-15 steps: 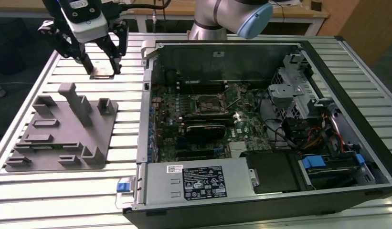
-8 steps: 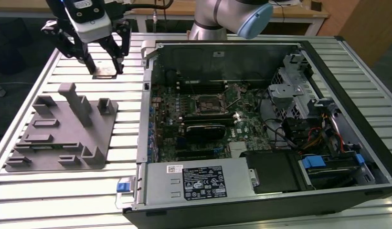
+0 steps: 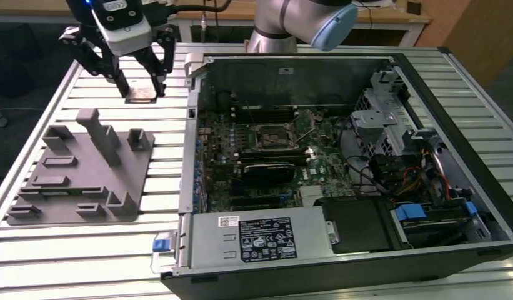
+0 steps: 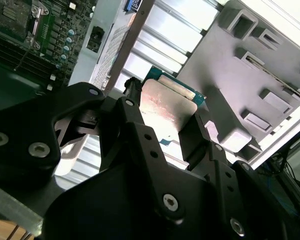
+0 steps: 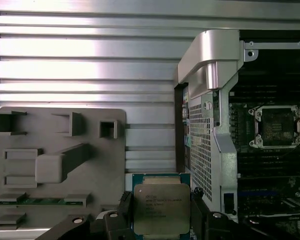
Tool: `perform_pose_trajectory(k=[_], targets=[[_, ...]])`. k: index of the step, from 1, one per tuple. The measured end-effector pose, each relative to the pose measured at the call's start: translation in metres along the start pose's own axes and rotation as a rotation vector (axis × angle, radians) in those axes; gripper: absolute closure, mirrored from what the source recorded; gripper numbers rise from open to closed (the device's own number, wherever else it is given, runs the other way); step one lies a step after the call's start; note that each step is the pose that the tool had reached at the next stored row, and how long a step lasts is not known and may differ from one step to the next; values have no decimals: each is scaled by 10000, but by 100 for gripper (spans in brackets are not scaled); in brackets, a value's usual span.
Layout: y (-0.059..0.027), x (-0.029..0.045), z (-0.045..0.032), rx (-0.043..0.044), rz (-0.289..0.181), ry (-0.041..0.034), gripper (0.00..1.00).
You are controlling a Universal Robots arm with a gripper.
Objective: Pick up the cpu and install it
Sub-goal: 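Pick up the cpu and move it towards the insertion slot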
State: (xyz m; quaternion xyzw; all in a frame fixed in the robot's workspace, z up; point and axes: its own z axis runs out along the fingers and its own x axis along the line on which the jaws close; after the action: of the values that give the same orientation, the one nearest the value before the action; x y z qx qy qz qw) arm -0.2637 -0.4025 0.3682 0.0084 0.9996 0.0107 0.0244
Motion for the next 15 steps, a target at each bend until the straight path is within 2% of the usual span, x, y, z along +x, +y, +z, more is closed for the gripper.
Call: perform_pose_trajectory(k=[8, 15], targets=[[12, -122, 6, 0, 0, 0, 45], [16, -201, 10, 0, 0, 1, 45]])
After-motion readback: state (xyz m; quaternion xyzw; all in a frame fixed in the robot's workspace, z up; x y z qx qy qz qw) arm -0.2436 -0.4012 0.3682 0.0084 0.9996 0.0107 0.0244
